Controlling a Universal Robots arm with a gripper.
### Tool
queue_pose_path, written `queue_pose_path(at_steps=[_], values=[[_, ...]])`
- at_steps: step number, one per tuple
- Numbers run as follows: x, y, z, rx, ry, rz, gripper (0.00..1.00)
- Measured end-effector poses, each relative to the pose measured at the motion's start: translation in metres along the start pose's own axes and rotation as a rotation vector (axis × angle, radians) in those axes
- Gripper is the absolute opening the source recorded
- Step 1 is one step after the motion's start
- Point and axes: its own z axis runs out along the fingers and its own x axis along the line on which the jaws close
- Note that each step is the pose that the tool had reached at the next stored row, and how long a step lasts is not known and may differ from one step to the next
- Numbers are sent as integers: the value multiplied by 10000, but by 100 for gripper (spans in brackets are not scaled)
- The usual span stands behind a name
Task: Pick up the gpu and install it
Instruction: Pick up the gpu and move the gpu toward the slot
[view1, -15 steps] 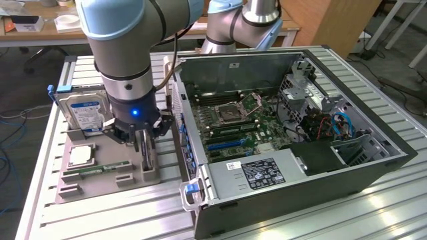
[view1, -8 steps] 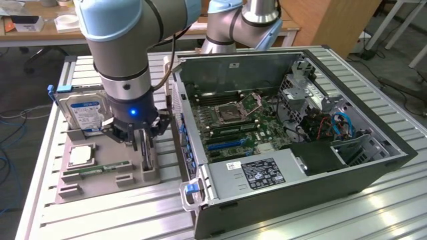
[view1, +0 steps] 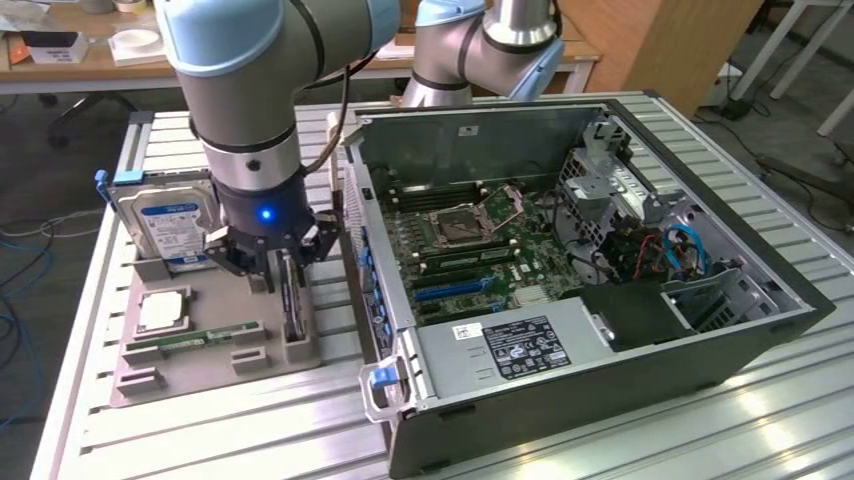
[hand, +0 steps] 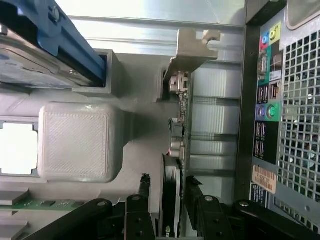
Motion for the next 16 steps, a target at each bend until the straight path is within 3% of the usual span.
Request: queue_pose_path(at_steps=[5,16], values=[[1,-2,69,1,2,0,41],[-7,-2,70,1,2,-19,41]])
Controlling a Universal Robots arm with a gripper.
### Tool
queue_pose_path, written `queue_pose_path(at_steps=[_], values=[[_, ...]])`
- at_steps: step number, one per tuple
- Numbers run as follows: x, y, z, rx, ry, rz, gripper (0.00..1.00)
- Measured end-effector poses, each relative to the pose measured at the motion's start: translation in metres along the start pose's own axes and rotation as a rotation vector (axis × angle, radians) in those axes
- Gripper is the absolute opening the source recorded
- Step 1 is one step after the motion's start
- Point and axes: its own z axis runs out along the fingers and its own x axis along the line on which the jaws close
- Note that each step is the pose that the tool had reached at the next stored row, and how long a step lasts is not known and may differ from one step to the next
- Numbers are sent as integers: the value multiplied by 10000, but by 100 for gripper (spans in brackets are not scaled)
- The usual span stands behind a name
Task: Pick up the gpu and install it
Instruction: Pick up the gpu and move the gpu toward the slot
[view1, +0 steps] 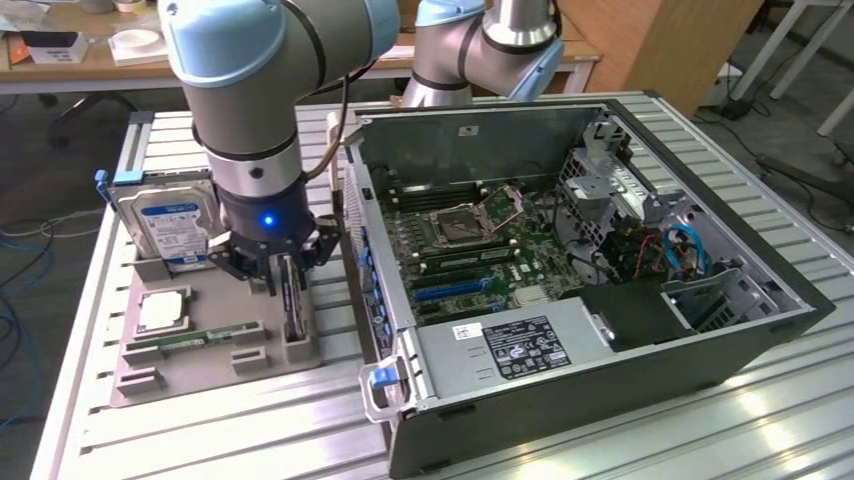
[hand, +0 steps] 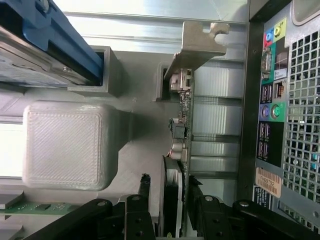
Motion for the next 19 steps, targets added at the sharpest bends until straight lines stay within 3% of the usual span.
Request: queue_pose_path(at_steps=[13,16,19], values=[[-4,0,-1,-2,4,-63,40],[-4,0,-1,-2,4,-63,27],[-4,0,-1,-1,4,-63,27]])
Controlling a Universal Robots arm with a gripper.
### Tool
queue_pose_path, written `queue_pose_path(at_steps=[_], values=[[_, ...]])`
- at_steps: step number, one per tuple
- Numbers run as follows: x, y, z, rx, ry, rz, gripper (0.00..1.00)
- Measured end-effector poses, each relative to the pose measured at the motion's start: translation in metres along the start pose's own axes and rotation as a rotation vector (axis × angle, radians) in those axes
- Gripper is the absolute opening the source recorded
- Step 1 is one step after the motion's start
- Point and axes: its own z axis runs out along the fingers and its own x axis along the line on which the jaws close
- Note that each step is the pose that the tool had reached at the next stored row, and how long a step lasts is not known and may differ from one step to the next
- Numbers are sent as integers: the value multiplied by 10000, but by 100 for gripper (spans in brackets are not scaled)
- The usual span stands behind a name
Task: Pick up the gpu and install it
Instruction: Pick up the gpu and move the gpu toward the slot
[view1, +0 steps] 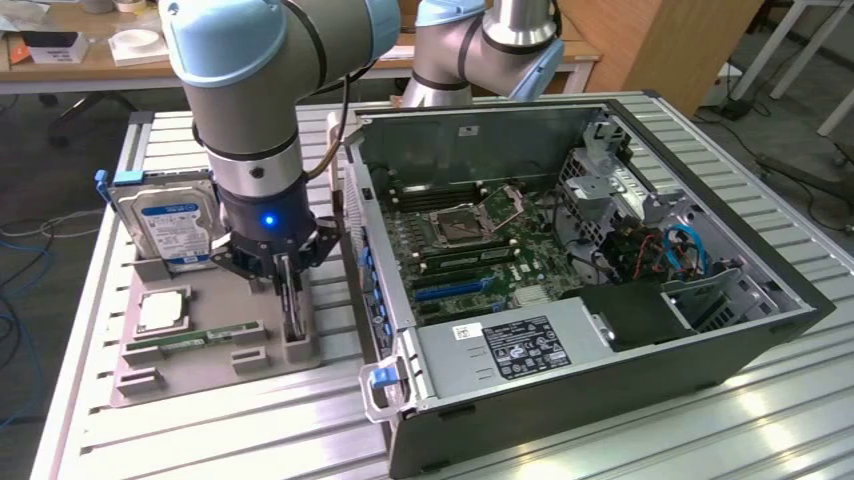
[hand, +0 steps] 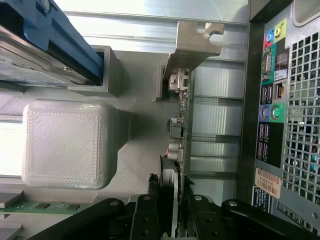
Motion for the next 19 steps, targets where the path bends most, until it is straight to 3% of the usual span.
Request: queue_pose_path(at_steps=[19], values=[[0,0,0,0,0,0,27]])
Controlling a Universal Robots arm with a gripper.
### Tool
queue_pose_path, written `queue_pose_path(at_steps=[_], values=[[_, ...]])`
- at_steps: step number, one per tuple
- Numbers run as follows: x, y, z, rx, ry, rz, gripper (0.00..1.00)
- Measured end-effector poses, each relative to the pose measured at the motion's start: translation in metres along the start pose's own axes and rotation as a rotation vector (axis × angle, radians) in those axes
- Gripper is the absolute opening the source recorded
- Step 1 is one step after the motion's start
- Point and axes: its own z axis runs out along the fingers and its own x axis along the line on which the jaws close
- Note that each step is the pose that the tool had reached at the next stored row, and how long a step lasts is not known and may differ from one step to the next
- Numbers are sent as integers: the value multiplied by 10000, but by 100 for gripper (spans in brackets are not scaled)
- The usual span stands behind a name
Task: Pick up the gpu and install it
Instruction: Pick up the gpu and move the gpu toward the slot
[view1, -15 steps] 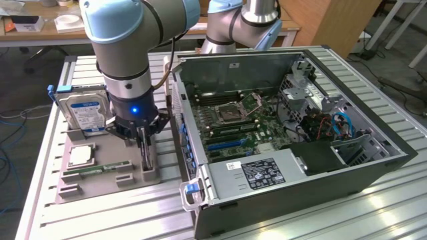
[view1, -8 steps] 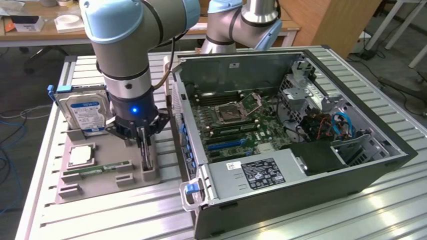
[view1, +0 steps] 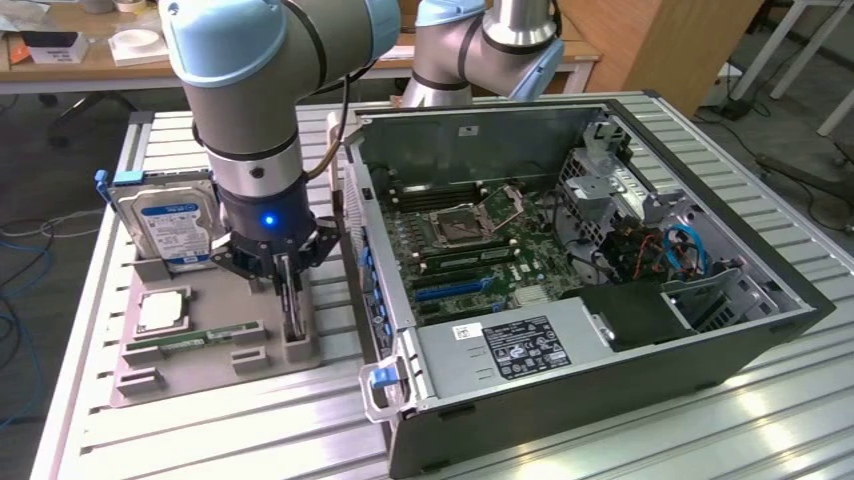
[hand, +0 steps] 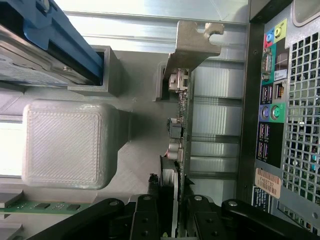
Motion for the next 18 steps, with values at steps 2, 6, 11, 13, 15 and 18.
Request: queue_pose_path(at_steps=[2,6,11,13,15,18], values=[[0,1,-9,-7,-2,0,27],[-1,3,-59,-7,2,1,27],[-3,5,-124,-12,7,1,27],[-4,7,-158,-21,9,0,27],[-4,8,-196,-23,11,2,27],[-6,11,-272,-24,11,1,27]])
